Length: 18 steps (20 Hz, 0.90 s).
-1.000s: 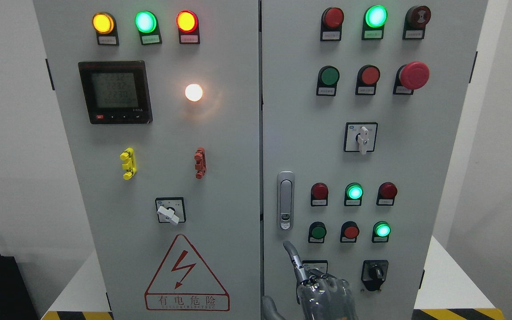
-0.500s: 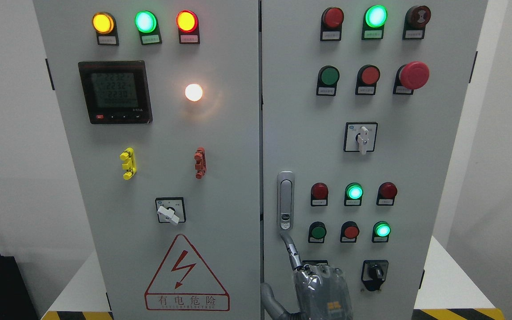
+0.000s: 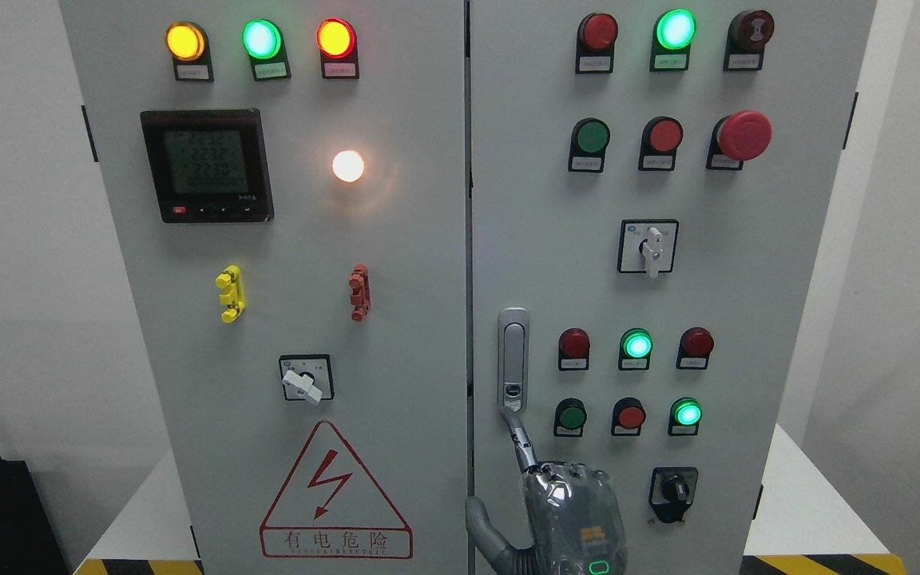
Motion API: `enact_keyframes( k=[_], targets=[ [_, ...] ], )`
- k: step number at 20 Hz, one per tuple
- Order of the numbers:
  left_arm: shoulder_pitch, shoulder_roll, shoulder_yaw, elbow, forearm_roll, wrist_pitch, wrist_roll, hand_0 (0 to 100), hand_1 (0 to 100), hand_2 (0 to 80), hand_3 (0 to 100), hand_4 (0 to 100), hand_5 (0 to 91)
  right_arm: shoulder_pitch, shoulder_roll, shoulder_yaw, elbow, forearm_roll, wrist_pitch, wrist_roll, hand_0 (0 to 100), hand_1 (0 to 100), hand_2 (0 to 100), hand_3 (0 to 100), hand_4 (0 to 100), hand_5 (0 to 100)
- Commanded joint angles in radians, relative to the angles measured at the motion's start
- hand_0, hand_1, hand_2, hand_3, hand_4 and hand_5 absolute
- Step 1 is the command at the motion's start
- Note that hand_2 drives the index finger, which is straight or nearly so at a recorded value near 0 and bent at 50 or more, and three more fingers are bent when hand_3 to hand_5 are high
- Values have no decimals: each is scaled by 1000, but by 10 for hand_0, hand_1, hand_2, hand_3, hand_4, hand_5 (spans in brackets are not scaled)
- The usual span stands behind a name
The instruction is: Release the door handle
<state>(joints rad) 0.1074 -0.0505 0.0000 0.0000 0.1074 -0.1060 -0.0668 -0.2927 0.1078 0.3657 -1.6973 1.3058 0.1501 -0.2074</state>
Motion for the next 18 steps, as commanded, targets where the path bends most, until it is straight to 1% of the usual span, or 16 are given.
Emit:
enact_keyframes(
  k=[1, 8, 16, 18],
  targets=[
    [0, 0, -14, 20, 0, 0, -1, 120, 389, 0, 0, 0, 0, -19, 4, -13, 47, -5, 2, 0, 376, 374, 0, 1000, 1000, 1000],
    [0, 0, -14, 20, 0, 0, -1, 120, 389, 0, 0, 0, 0, -17, 4, -39, 50, -7, 0, -1, 379, 373, 0, 1000, 1000, 1000],
    [0, 0, -15, 20, 0, 0, -1, 120, 389, 0, 0, 0, 0, -19, 4, -39, 60, -8, -1, 2, 383, 371, 0, 1000, 1000, 1000],
    [0, 1, -14, 20, 0, 0, -1, 120, 389, 0, 0, 0, 0, -22, 4, -39, 60, -7, -1, 12, 385, 371, 0, 1000, 1000, 1000]
  ],
)
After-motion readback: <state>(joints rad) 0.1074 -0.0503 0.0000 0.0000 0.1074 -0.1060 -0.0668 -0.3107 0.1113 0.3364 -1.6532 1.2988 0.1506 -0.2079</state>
